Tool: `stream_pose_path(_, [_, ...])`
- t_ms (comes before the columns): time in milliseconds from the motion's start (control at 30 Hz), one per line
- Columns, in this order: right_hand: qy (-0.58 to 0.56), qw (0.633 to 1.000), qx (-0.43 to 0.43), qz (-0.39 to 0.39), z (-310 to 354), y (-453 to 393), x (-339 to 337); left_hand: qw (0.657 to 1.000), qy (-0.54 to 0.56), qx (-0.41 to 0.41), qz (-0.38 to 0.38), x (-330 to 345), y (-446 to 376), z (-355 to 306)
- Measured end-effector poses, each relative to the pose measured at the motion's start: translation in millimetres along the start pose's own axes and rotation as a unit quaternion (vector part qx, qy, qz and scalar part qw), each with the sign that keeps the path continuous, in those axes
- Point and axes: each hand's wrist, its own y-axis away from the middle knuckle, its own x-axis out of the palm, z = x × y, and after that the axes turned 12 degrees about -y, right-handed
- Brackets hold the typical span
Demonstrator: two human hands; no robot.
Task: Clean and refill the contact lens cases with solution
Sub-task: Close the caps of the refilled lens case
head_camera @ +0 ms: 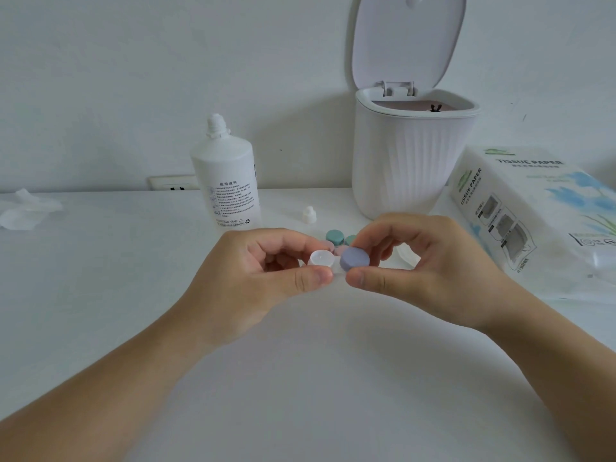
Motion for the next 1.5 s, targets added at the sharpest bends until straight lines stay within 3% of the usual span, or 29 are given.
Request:
stream_pose_path(433, [-0.011, 1.000, -0.013, 0.011, -0.5, -1.1, 0.4, 1.000, -0.005, 0.004, -0.009, 0.0, 1.5, 0.1])
stream_pose_path(900, [-0.006, 0.999, -0.007, -0.042, -3.2, -3.8, 14.3, 1.000, -0.014, 0.017, 0.019, 0.8, 1.3, 3.7])
stream_pose_path(1133, [-0.049, 0.999, 0.006, 0.009, 1.8, 1.1, 0.8, 1.000, -0.013, 0.009, -0.006, 1.1, 1.3, 0.9])
stream_pose_path(1400, [-0.024, 0.999, 0.016, -0.036, -0.8, -3.2, 12.5, 1.000, -0.003, 0.008, 0.004, 1.9, 1.1, 1.3])
stream_pose_path(1500, [-0.028, 0.999, 0.032, 0.006, -1.6, -2.3, 8.9, 1.000, -0.010, 0.004, -0.007, 0.7, 1.3, 1.1])
